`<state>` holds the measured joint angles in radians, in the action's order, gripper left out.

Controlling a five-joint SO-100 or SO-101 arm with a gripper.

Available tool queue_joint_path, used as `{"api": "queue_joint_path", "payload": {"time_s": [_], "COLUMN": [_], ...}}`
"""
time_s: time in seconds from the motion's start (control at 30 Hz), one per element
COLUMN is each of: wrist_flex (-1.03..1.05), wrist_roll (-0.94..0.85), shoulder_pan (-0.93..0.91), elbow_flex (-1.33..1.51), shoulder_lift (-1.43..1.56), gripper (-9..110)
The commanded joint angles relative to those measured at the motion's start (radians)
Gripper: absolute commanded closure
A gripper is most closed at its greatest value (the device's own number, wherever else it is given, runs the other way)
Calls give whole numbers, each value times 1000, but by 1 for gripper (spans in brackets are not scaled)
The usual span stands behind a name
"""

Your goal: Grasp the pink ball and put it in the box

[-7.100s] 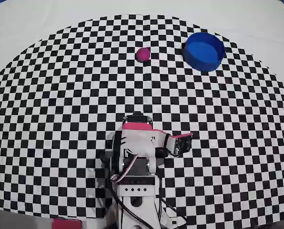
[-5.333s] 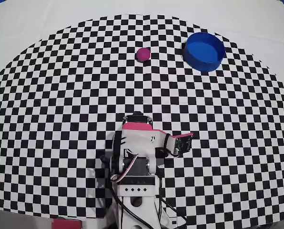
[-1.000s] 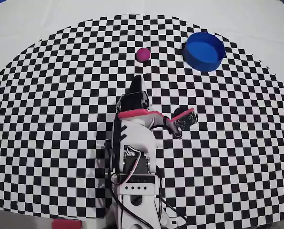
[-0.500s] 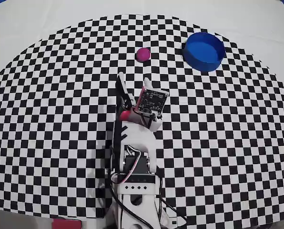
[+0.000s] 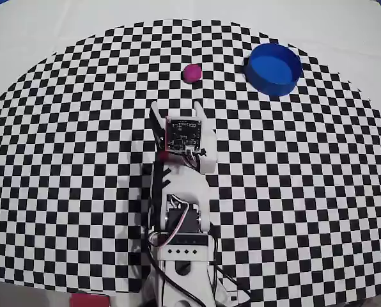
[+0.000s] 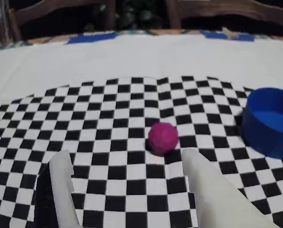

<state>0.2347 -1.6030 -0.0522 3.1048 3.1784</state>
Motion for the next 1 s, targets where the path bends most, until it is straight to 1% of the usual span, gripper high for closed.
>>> {"api": "queue_joint_path", "payload": {"time_s": [0.0, 0.97], "wrist_flex": [-18, -18], "wrist_roll": [-8, -5], "shoulder_pan": [-6, -49], "elbow_flex": [8, 8], "shoulder_lift": [-12, -48], "gripper": [75, 75]}}
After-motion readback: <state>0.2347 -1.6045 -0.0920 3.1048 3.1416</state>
